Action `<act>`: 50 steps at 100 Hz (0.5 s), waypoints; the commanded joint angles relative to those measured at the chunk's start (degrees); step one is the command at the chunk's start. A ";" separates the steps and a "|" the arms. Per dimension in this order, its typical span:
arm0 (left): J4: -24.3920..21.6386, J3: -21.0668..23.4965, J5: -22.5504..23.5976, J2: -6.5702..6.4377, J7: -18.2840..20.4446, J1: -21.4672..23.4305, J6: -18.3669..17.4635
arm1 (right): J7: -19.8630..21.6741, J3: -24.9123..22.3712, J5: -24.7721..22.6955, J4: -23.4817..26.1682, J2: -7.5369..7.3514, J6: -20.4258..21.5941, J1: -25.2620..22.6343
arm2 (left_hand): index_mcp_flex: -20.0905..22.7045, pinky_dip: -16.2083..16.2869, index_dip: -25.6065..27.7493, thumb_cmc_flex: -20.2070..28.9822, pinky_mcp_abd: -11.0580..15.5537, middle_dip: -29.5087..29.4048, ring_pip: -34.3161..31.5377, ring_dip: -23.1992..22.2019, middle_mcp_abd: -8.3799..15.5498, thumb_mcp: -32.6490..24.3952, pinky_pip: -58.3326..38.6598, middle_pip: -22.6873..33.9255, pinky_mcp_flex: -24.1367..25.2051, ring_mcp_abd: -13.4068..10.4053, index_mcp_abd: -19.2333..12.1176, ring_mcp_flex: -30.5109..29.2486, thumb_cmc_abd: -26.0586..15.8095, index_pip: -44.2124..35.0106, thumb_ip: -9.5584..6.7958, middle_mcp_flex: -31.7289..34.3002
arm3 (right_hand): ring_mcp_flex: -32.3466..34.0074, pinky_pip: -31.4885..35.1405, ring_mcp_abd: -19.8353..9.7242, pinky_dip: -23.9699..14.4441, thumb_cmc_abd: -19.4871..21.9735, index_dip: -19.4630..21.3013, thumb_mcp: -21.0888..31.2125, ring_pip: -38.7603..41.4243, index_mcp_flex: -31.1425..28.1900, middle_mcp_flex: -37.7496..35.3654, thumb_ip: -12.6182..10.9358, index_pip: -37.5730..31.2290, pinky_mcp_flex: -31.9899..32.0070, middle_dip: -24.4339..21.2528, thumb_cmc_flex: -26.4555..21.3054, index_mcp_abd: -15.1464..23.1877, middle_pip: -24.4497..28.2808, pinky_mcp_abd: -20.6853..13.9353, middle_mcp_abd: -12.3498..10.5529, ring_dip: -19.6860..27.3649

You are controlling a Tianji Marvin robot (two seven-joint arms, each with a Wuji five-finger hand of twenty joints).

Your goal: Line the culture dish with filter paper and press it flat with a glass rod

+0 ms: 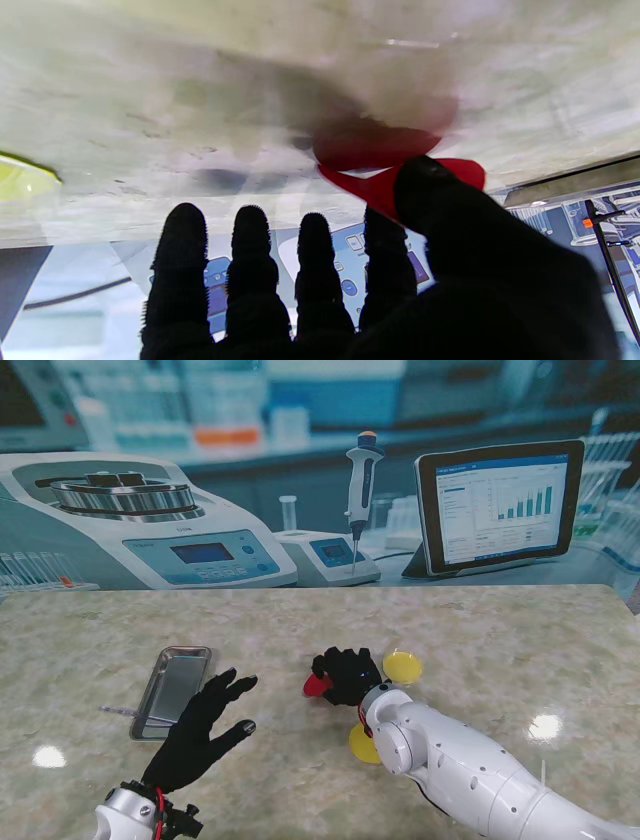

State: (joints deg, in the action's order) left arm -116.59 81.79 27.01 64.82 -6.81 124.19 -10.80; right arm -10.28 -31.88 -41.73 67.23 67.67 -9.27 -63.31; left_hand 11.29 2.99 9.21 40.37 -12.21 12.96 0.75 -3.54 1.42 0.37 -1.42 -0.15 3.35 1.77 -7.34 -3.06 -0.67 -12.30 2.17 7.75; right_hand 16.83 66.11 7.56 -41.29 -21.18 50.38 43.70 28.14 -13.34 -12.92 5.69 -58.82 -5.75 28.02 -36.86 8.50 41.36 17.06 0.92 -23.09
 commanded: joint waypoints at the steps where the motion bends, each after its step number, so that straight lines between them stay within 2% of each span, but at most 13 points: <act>1: -0.31 0.01 -0.01 0.05 0.08 0.41 -0.15 | -0.52 0.11 0.38 -0.70 0.56 0.28 -0.17 | 0.06 1.42 0.55 1.06 1.05 1.35 0.44 -0.81 0.57 0.48 2.25 0.46 -0.04 -1.21 -1.38 1.52 -0.35 -1.07 -1.49 -1.04 | 1.96 2.33 -0.75 -1.00 1.88 -1.25 -0.78 1.83 -2.76 -1.01 1.62 -2.84 -0.07 0.44 -3.14 2.08 0.80 1.26 -1.62 -0.67; 24: -0.25 0.05 0.17 0.09 -0.17 0.52 -0.26 | -3.64 -1.50 0.44 -1.00 1.01 1.23 -1.06 | 0.02 1.42 0.56 1.06 1.06 1.37 0.43 -0.81 0.65 0.46 2.23 0.49 -0.05 -1.27 -1.40 1.52 -0.40 -1.08 -1.50 -1.04 | 3.53 3.20 -0.94 -1.29 4.15 -1.07 -2.46 2.44 -10.48 -3.74 1.44 -5.26 -0.80 0.43 -7.02 4.10 1.46 1.53 -1.74 -0.67; 50: -0.18 0.09 0.19 0.11 -0.34 0.71 -0.55 | -3.65 -5.84 -3.11 4.22 -0.67 1.69 -3.96 | 0.07 1.41 0.57 1.03 1.06 1.38 0.43 -0.81 0.71 0.48 2.24 0.49 -0.04 -1.33 -1.40 1.51 -0.43 -1.12 -1.48 -1.04 | 4.43 3.41 -0.96 -1.37 2.82 -1.30 -1.50 2.59 -13.83 -5.63 1.47 -6.28 -0.88 0.30 -7.47 3.57 1.45 1.63 -2.00 -0.63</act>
State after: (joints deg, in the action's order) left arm -116.56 81.86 27.16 64.85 -7.21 124.41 -11.12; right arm -13.98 -37.22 -44.41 69.83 67.66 -7.71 -66.45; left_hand 11.29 2.99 9.21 40.37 -12.21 12.96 0.75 -3.54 1.42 0.37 -1.42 -0.15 3.35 1.77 -7.34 -3.06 -0.67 -12.30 2.17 7.75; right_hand 19.84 67.47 7.38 -41.33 -19.21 49.54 41.64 29.21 -25.29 -17.93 6.17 -62.81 -6.88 28.02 -41.77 11.49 42.17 17.22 0.40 -23.09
